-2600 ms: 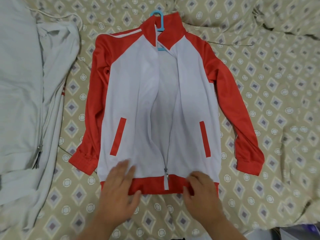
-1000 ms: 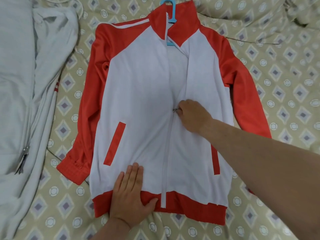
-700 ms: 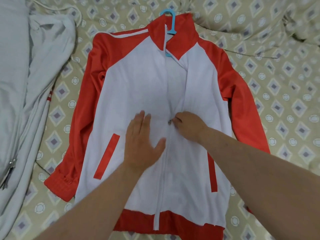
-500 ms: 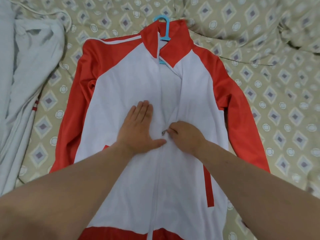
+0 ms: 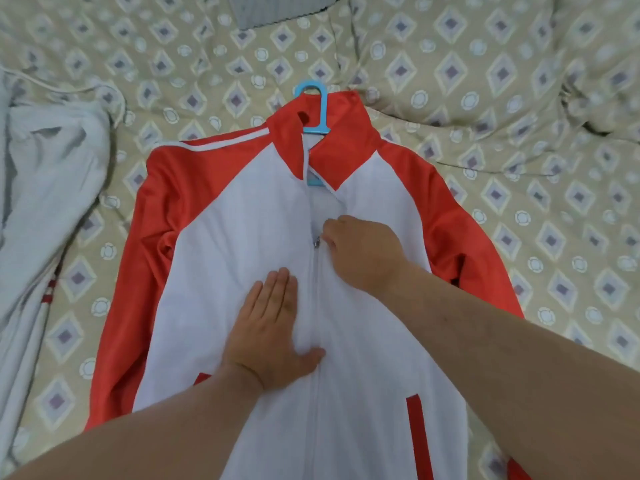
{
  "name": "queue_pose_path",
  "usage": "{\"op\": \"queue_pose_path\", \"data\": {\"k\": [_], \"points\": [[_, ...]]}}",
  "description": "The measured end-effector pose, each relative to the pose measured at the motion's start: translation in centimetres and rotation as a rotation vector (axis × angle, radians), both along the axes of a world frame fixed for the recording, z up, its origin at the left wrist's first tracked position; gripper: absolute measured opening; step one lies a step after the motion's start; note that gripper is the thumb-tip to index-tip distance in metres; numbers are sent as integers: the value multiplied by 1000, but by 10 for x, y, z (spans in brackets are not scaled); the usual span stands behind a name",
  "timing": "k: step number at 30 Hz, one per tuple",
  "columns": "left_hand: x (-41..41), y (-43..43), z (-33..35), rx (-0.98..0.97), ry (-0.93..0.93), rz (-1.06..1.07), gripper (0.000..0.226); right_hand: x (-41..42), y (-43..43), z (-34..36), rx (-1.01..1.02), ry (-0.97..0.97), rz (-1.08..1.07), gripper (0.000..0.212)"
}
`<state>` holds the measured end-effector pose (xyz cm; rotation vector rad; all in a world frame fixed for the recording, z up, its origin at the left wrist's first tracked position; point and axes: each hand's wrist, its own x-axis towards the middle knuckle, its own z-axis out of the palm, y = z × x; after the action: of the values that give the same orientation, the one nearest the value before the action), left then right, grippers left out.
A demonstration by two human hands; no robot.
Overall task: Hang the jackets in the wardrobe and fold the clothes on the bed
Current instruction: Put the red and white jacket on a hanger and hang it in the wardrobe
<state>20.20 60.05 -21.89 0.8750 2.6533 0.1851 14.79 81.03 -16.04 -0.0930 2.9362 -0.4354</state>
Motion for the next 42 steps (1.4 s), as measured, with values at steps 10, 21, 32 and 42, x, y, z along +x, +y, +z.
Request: {"op": "queue_pose_path", "data": {"k": [10, 21, 32, 42], "points": [[0, -3, -14, 84, 78, -28, 110, -36, 32, -39, 43, 119, -100, 10], [-100, 27, 12, 324, 131, 84, 92, -43, 35, -60, 26, 183, -133, 25], [-140, 43, -12, 97, 40, 125, 110, -41, 34, -55, 3, 219, -142, 24], [-140, 46, -13, 39, 53, 114, 108, -104, 47, 0, -74, 402, -20, 30]]}}
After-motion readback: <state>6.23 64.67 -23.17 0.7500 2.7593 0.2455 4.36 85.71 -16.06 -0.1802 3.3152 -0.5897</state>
